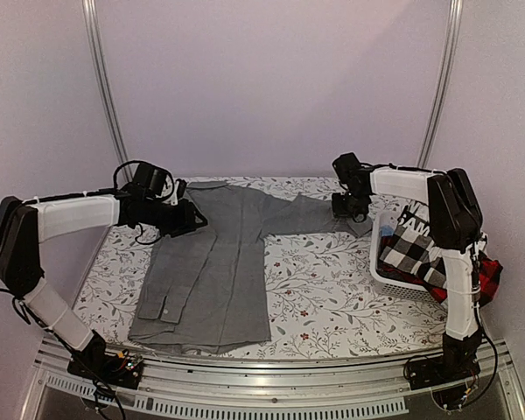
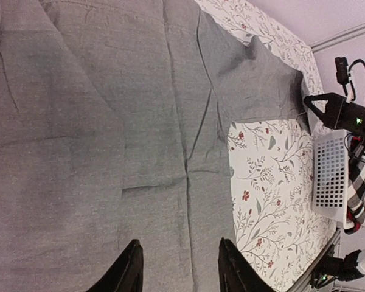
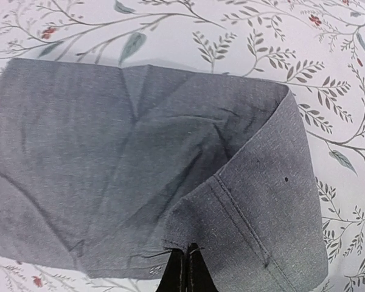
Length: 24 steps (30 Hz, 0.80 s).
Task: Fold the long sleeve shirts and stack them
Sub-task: Pick up the sleeve from the center of the board, then pass from the right arm to the left
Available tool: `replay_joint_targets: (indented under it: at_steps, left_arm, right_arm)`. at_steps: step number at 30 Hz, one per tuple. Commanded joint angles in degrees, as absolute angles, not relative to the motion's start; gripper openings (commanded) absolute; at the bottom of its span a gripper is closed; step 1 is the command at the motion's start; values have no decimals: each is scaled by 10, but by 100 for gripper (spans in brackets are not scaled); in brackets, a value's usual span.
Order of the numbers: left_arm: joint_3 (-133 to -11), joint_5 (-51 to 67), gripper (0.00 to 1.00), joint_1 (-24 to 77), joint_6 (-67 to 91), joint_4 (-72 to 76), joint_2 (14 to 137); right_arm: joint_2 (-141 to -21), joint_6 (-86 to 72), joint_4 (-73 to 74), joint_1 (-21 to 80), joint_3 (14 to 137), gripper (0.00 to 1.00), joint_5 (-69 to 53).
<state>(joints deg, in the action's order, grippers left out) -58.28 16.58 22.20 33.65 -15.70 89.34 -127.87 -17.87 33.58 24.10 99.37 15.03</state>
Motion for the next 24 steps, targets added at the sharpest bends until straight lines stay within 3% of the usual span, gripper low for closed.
replay_joint_targets:
  at_steps: [1, 13, 24]
  left_arm:
    - [-600, 253, 42, 232, 364, -93, 914]
    - [-612, 358, 51, 240, 433, 18, 965]
    - [-592, 376, 55, 248, 466, 57, 978]
  right_arm:
    - [-1205, -166, 325, 287, 1005, 0, 77]
    - [-1213, -176, 263, 436, 1048, 0, -67]
    - [-1241, -205, 224, 466, 1063, 0, -130]
